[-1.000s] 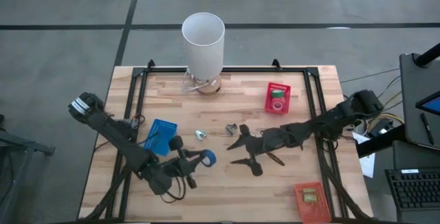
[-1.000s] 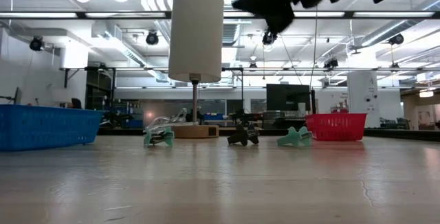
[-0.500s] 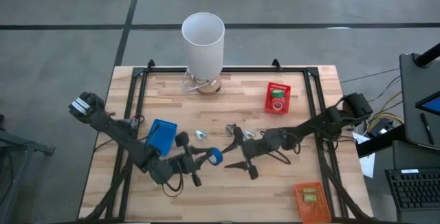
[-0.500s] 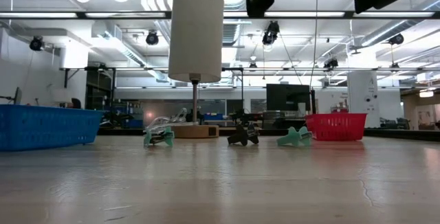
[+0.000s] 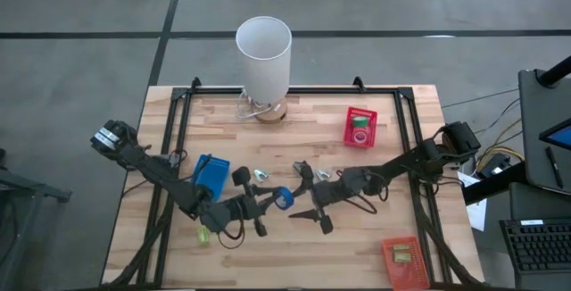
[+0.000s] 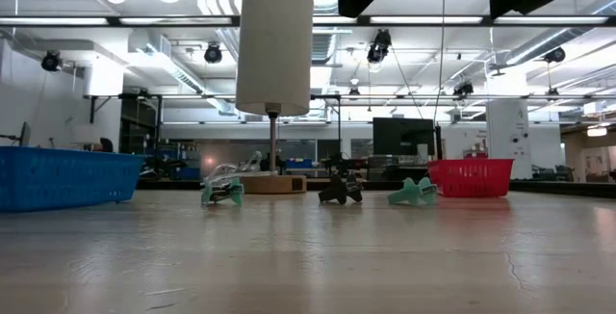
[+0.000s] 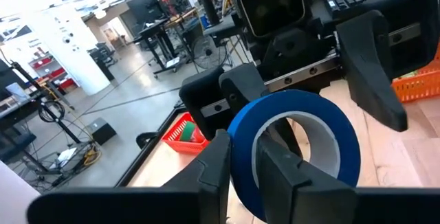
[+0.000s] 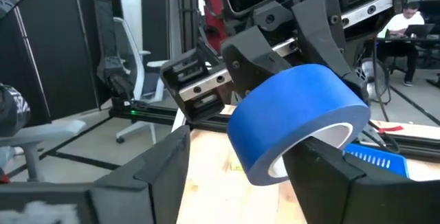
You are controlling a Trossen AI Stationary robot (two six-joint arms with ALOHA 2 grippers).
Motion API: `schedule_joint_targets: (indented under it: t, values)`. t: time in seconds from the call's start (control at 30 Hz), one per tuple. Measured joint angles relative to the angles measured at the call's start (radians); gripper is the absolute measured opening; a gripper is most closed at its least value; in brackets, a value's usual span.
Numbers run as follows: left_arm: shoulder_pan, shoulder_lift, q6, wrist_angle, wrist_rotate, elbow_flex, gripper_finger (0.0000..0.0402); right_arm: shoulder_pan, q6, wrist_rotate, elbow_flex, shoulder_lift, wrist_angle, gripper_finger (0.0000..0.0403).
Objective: Pick and place Stapler, Stapler remover, tape
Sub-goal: Put the blue tape into the red bin
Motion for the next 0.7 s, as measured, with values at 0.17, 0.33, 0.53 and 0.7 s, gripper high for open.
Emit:
schedule_joint_targets:
  t: [0.17,0.33,0.53,0.7]
  values:
    - [0.004,0.000,0.000,0.007,0.006,-0.001,0.0063,0.000,0.000,0.002,0.000,0.000,-0.001,0.0175]
    - [0.014,0.000,-0.009,0.005,0.026,-0.002,0.0077,-0.001,-0.003,0.002,0.000,0.000,-0.006,0.0115]
    - [0.021,0.001,-0.023,0.001,0.025,-0.003,0.0108,-0.001,-0.005,0.003,0.000,-0.001,-0.007,0.0048]
    - [0.021,0.001,-0.022,0.000,0.022,-0.003,0.0136,-0.010,0.015,0.009,0.000,-0.002,-0.024,0.0030]
